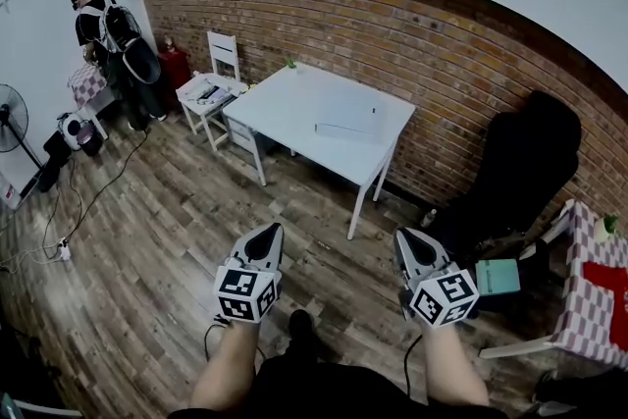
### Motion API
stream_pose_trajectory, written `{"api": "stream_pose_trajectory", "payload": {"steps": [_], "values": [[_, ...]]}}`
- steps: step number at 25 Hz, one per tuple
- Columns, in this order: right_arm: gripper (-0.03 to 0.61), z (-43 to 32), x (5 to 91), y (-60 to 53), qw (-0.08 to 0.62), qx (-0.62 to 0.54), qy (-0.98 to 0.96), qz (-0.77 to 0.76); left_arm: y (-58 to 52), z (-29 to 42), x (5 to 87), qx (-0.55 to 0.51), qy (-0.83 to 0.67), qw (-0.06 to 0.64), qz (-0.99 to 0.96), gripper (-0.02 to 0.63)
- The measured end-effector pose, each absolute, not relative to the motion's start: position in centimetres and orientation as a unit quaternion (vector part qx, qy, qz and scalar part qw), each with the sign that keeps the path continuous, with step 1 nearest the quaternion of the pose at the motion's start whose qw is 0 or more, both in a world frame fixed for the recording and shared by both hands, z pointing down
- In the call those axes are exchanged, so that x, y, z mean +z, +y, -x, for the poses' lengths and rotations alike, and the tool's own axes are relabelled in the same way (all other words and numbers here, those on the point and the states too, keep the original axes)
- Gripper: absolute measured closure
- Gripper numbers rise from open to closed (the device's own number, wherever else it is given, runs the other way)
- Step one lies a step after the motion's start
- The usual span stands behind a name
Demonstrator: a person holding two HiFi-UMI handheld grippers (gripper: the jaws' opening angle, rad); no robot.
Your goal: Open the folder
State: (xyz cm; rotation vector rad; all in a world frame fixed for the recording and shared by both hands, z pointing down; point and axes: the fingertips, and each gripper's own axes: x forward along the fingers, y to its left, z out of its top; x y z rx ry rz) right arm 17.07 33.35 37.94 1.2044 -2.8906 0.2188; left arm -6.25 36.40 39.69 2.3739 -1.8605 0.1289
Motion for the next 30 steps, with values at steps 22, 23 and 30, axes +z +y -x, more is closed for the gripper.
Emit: {"api": "stream_pose_trajectory", "payload": {"steps": [22,23,30], "values": [[0.558,-4.5,39.8,14.0,0.048,0.096,-0.91,-0.401,15.9,16.6,41.1,0.055,-0.577,0.065,-0.812,0.594],[0.557,-4.4,40.0,13.7,0.05,0.098,-0.91,-0.401,15.4,16.6,41.2,0.055,-0.575,0.067,-0.814,0.594],[0.555,-5.7,41.6,9.7,0.04,0.127,-0.901,-0.413,11.3,14.7,42.5,0.065,-0.555,0.073,-0.826,0.592]]}}
